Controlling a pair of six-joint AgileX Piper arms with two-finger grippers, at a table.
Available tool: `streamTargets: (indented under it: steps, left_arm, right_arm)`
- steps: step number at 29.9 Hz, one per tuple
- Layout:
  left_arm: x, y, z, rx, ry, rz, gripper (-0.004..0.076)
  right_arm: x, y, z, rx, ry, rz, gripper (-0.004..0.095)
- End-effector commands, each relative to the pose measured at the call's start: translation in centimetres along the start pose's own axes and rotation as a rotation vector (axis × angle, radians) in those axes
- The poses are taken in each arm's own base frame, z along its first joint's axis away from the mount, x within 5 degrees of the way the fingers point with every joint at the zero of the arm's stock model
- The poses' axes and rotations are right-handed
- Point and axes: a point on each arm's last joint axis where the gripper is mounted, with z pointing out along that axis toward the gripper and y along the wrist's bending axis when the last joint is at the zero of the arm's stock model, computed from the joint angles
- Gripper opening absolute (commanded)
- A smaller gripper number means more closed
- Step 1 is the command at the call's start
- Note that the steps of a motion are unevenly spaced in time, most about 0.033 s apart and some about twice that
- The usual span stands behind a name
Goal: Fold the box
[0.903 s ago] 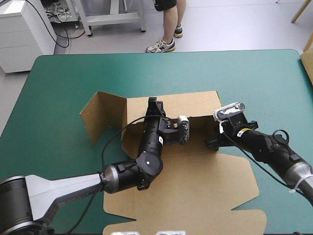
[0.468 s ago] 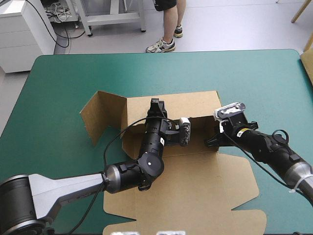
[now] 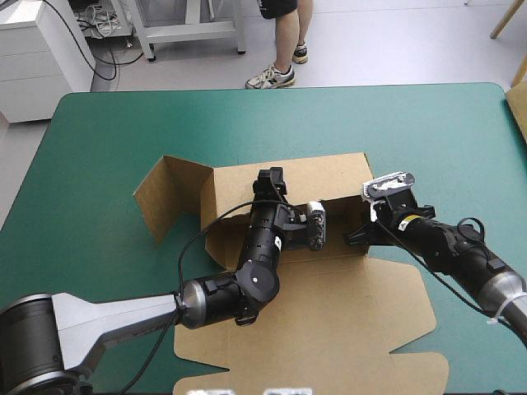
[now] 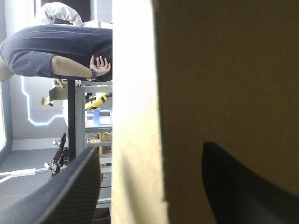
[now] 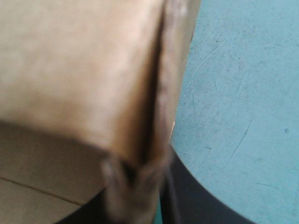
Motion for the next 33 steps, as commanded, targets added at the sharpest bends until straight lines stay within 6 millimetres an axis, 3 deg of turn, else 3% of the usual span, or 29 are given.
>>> streamTargets:
  steps: [1,8,13,17,21,27,33]
  left_arm:
    - [-1.1,1.9,-1.8,-0.073,-0.047,-0.036,0.0457]
    - [-2.6,1.8,-4.6,-0.138,-0.052,-0.03,0.0457]
    - [-3.0,3.2,-7.0,-0.164,-0.112,-0.074,0.0447]
    - [-2.6,5.3,-9.5,-0.193,-0.17,-0.136,0.0306]
    - [-1.3,8.4,-11.3,-0.241,-0.203,-0.233,0.0016]
    - [1.4,14.3,-13.7,-0.317,-0.258,-0.413,0.0008]
    - [7.2,19.8,-12.1,-0.326,-0.154,-0.683,0.0008]
  right_arm:
    - [-1.4,0.0,-1.2,0.019,-0.025,0.003,0.0002]
    - [-4.6,-0.2,-2.6,0.037,-0.019,-0.019,0.0002]
    - [-5.1,-0.2,-3.2,0.031,0.013,-0.004,0.0001]
    - [-4.6,-0.1,-3.3,0.023,0.076,0.011,0.0001]
    - [-3.9,0.0,-3.4,0.014,0.157,0.034,0.0001]
    - [-3.4,0.1,-3.7,0.004,0.231,0.068,0.0]
    - [-4.4,0.2,-5.0,-0.006,0.287,0.071,-0.0001]
